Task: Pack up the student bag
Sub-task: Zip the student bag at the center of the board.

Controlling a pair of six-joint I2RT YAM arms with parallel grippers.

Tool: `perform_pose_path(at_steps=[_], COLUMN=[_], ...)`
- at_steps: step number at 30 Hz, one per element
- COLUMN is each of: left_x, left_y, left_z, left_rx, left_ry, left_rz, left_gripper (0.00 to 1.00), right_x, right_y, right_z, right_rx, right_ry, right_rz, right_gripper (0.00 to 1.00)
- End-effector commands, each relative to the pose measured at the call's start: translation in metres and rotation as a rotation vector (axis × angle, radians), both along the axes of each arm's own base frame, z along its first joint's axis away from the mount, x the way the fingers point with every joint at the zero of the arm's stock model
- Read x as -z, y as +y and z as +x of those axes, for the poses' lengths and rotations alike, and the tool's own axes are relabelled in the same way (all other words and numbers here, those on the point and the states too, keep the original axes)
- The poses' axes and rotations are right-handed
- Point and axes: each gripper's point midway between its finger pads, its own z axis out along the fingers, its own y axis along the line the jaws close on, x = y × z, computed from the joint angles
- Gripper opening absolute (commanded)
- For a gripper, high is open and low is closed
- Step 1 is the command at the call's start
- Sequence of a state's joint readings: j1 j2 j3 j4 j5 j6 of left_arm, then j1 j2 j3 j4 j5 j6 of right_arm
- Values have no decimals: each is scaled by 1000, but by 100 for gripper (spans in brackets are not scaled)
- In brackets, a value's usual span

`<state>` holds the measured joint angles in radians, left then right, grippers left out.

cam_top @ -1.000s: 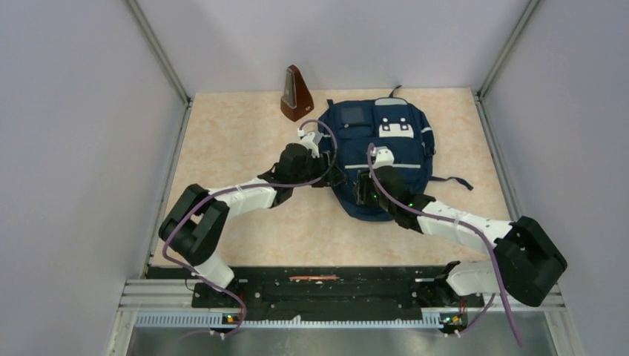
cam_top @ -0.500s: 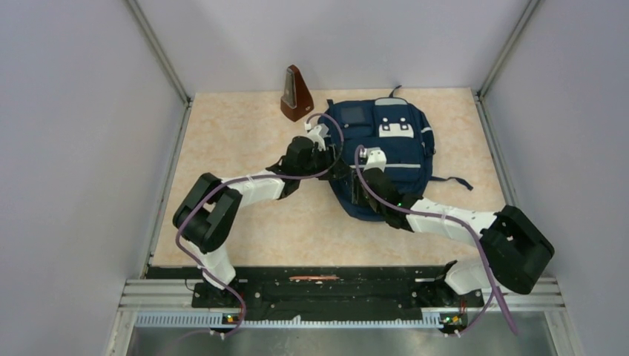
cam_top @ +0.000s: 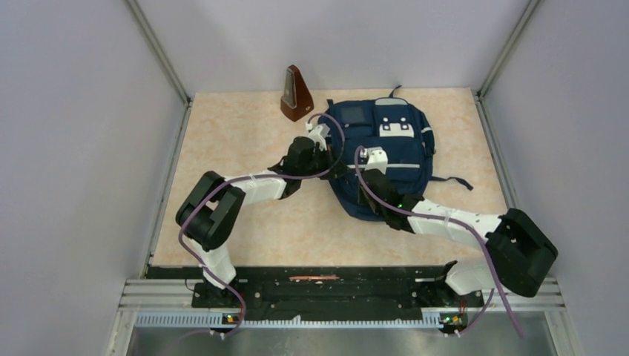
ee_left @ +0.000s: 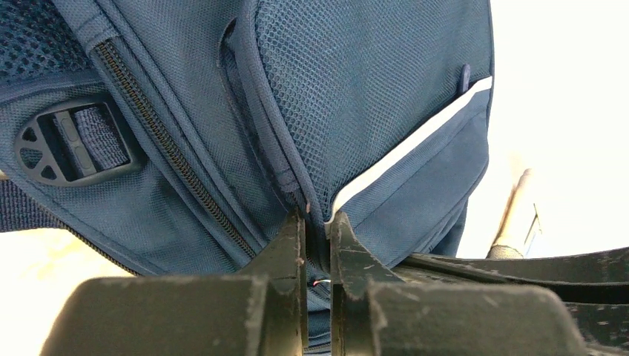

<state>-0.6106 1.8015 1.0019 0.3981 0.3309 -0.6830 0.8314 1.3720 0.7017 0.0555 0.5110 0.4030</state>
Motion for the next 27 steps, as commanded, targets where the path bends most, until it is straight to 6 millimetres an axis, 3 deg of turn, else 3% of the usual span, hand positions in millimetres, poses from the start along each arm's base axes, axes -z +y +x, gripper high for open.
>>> perform_pose_path(at_steps=[1, 12, 16, 27], left_x=[-25, -8, -7, -32], left_y=[17, 88, 124, 218], left_z=[9, -5, -8, -28], left_rx=[-73, -218, -294, -474], left_ry=[-120, -90, -80, -132], left_rz=[7, 56, 131, 296], left_gripper=[0, 0, 0, 0], right_x=[-35, -36, -32, -26], right_y=[-21, -70, -86, -87], right_z=[0, -18, -23, -26], right_rx=[67, 152, 180, 175], right_ry=[-91, -80, -76, -74], right_rz=[5, -18, -31, -16], right_gripper=[0, 0, 0, 0])
